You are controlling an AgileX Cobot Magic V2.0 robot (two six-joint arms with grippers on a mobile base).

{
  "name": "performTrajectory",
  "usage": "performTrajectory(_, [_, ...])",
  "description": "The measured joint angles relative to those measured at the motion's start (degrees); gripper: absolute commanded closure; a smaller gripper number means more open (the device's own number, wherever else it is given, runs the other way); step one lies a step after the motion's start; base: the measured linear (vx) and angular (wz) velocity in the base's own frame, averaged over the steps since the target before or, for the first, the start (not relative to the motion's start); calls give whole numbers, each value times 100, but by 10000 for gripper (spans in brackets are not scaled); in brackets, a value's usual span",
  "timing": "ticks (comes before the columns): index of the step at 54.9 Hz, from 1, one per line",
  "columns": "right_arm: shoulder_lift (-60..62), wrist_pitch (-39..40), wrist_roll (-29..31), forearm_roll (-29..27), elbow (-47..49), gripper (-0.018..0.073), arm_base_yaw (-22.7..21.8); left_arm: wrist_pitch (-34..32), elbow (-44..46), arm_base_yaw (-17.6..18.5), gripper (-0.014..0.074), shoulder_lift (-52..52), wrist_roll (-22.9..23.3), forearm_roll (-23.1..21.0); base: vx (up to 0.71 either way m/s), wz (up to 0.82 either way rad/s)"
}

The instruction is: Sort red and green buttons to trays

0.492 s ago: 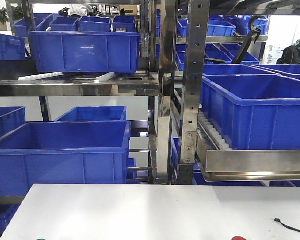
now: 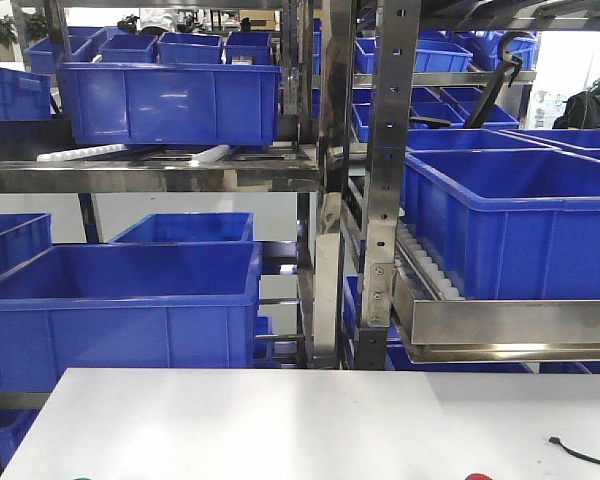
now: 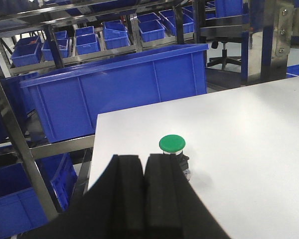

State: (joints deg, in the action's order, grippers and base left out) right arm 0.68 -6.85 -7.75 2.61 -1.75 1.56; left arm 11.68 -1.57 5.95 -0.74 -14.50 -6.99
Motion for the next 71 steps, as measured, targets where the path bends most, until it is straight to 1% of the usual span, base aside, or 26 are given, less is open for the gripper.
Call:
performTrajectory(13, [0, 0, 0, 0, 0, 568, 0, -21, 0, 0, 601, 0, -27, 8, 0, 0])
performTrajectory(18, [0, 23, 0, 0, 0, 568, 0, -231, 0, 0, 601, 0, -62, 26, 0, 0])
performTrajectory(26, [0, 376, 0, 0, 0, 568, 0, -680, 0, 0, 601, 0, -63, 40, 0, 0])
performTrajectory(35, [0, 943, 0, 0, 0, 568, 0, -858, 0, 0, 601, 0, -46, 13, 0, 0])
performTrajectory(39, [0, 1211, 0, 0, 0, 568, 0, -910, 0, 0, 601, 0, -12, -107, 0, 0])
performTrajectory(45, [0, 1546, 0, 0, 0, 568, 0, -931, 0, 0, 601, 0, 173, -484, 0, 0])
performTrajectory(50, [0, 1660, 0, 0, 0, 568, 0, -958, 0, 0, 601, 0, 236, -740, 0, 0])
performTrajectory(59, [0, 1714, 0, 0, 0, 568, 0, -1120, 0, 0, 601, 0, 249, -791, 0, 0])
performTrajectory(65, [0, 1832, 0, 0, 0, 568, 0, -1384, 0, 0, 601, 0, 261, -803, 0, 0])
performTrajectory(71, [0, 1886, 0, 0, 0, 568, 0, -1797, 43, 0, 601, 0, 261, -858, 0, 0])
